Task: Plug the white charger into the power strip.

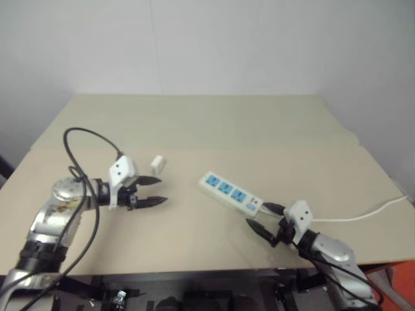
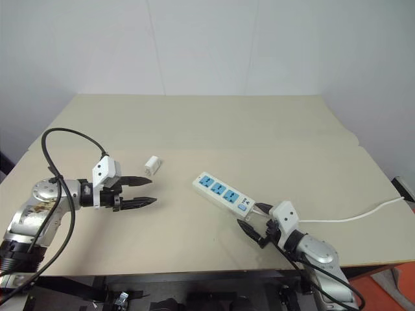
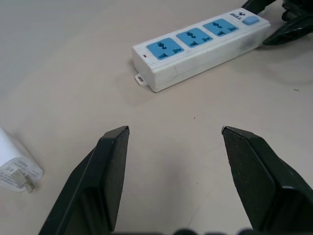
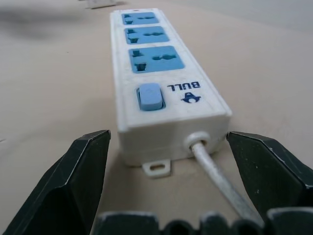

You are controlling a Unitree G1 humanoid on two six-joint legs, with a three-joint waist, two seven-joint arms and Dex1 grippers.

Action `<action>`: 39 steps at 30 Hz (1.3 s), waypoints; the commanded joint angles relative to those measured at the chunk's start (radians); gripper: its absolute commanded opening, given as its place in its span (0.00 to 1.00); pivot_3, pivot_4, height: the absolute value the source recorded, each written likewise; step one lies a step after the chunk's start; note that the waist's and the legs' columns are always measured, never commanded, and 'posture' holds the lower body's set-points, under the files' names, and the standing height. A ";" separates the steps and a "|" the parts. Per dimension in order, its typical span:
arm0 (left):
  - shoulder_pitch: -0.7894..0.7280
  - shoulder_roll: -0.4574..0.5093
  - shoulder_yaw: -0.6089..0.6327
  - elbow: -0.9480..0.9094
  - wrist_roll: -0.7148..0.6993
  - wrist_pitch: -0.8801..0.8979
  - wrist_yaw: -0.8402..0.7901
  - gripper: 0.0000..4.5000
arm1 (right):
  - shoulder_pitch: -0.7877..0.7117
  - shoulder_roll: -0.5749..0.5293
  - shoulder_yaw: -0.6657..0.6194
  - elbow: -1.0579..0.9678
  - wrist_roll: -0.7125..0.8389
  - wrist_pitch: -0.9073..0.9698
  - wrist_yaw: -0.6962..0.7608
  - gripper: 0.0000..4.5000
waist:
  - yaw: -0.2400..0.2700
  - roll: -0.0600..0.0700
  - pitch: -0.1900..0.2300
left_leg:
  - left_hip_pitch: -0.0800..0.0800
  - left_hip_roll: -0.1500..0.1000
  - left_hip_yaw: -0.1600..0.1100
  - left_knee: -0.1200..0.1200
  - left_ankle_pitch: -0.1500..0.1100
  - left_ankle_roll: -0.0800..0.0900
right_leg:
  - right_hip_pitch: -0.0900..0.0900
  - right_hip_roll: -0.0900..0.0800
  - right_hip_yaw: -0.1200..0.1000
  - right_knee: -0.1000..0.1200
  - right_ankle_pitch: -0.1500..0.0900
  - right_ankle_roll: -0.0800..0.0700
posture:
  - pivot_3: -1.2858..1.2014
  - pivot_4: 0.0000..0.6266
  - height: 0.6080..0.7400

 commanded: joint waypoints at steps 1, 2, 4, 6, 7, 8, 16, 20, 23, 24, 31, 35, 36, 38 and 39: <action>0.004 0.019 0.024 -0.030 -0.002 -0.011 0.002 0.72 | -0.029 0.024 -0.001 0.030 0.002 -0.055 -0.022 0.99 | 0.000 0.000 0.000 | 0.000 0.000 0.000 0.000 0.000 0.000 | 0.000 0.000 0.000 0.000 0.000 0.000 | 0.52 0.24 1.00; 0.006 0.021 0.026 -0.033 -0.004 -0.010 0.002 0.72 | -0.034 0.027 -0.003 0.040 -0.002 -0.063 -0.029 0.99 | -0.001 0.000 0.000 | 0.000 0.000 0.000 0.000 0.000 0.000 | 0.000 0.000 0.000 0.000 0.000 0.000 | 0.52 0.24 1.00; 0.013 0.025 0.033 -0.038 -0.009 -0.009 0.004 0.72 | -0.048 0.036 -0.014 0.059 0.019 -0.068 -0.023 0.99 | -0.001 0.000 0.000 | 0.000 0.000 0.000 0.000 0.000 0.000 | 0.000 0.000 0.000 0.000 0.000 0.000 | 0.52 0.24 1.00; 0.020 0.027 0.036 -0.041 -0.010 -0.011 0.006 0.72 | -0.057 0.033 -0.010 0.080 0.019 -0.091 -0.007 0.99 | 0.000 0.000 0.000 | 0.000 0.000 0.000 0.000 0.000 0.000 | 0.000 0.000 0.000 0.001 0.000 0.000 | 0.52 0.24 1.00; 0.021 0.026 0.036 -0.042 -0.010 -0.010 0.008 0.72 | -0.063 0.030 -0.004 0.092 0.017 -0.104 0.007 0.99 | 0.000 0.000 0.000 | 0.000 0.000 0.000 0.000 0.000 0.000 | 0.000 0.000 0.000 0.001 0.000 0.000 | 0.52 0.24 1.00; 0.021 0.026 0.035 -0.043 -0.012 -0.010 0.008 0.72 | -0.069 0.031 0.000 0.104 0.021 -0.119 0.019 0.99 | -0.001 0.000 0.000 | 0.000 0.000 0.000 0.000 0.000 0.000 | 0.000 0.000 0.000 0.001 0.000 0.000 | 0.52 0.24 1.00; 0.014 0.018 0.029 -0.035 -0.012 -0.018 0.009 0.72 | -0.110 0.039 0.002 0.178 0.067 -0.190 0.113 0.99 | -0.001 0.000 0.000 | 0.000 0.000 0.000 0.000 0.000 0.000 | 0.000 0.000 0.000 0.000 0.000 0.000 | 0.52 0.24 1.00; 0.019 0.019 0.032 -0.038 -0.014 -0.018 0.010 0.72 | -0.116 0.038 0.002 0.197 0.063 -0.199 0.124 0.99 | -0.001 0.000 0.000 | 0.000 0.000 0.000 0.000 0.000 0.000 | 0.000 0.000 0.000 0.001 0.000 0.000 | 0.52 0.24 1.00; 0.026 0.020 0.034 -0.042 -0.014 -0.018 0.012 0.72 | -0.116 0.042 0.004 0.209 0.062 -0.212 0.131 0.99 | -0.001 0.000 0.000 | 0.000 0.000 0.000 0.000 0.000 0.000 | 0.000 0.000 0.000 0.001 0.000 0.000 | 0.52 0.24 1.00; 0.027 0.020 0.035 -0.043 -0.015 -0.017 0.013 0.72 | -0.116 0.043 0.006 0.212 0.062 -0.216 0.133 0.99 | -0.001 0.000 0.000 | 0.000 0.000 0.000 0.000 0.000 0.000 | 0.000 0.000 0.000 0.001 0.000 0.000 | 0.52 0.24 1.00; 0.030 0.021 0.035 -0.047 -0.016 -0.012 0.013 0.72 | -0.131 0.049 0.021 0.253 0.060 -0.230 0.157 0.99 | -0.003 0.000 0.000 | 0.001 0.001 0.000 0.000 0.000 0.000 | 0.000 0.000 0.000 0.001 0.000 0.000 | 0.52 0.24 1.00; 0.027 0.019 0.033 -0.047 -0.014 -0.012 0.016 0.72 | -0.148 0.050 0.022 0.285 0.056 -0.233 0.162 0.91 | -0.006 0.000 0.000 | 0.001 0.001 0.000 0.000 0.000 0.000 | 0.001 0.000 0.000 0.001 0.000 0.000 | 0.52 0.24 1.00; 0.027 0.018 0.033 -0.047 -0.014 -0.012 0.017 0.72 | -0.153 0.051 0.023 0.294 0.049 -0.239 0.159 0.87 | -0.006 0.000 0.000 | 0.001 0.001 0.000 0.000 0.000 0.000 | 0.000 0.000 0.000 0.001 0.000 0.000 | 0.52 0.24 1.00; 0.026 0.016 0.032 -0.046 -0.013 -0.013 0.019 0.72 | -0.159 0.054 0.025 0.309 0.043 -0.250 0.159 0.76 | -0.006 0.000 0.000 | 0.002 0.001 0.000 0.000 0.000 0.000 | 0.001 0.001 0.000 0.002 0.000 0.000 | 0.52 0.24 1.00; 0.025 0.015 0.031 -0.046 -0.013 -0.013 0.020 0.72 | -0.162 0.052 0.027 0.314 0.041 -0.255 0.162 0.76 | -0.006 0.000 0.000 | 0.002 0.001 0.000 0.000 0.000 0.000 | 0.001 0.001 0.000 0.001 0.000 0.000 | 0.52 0.24 1.00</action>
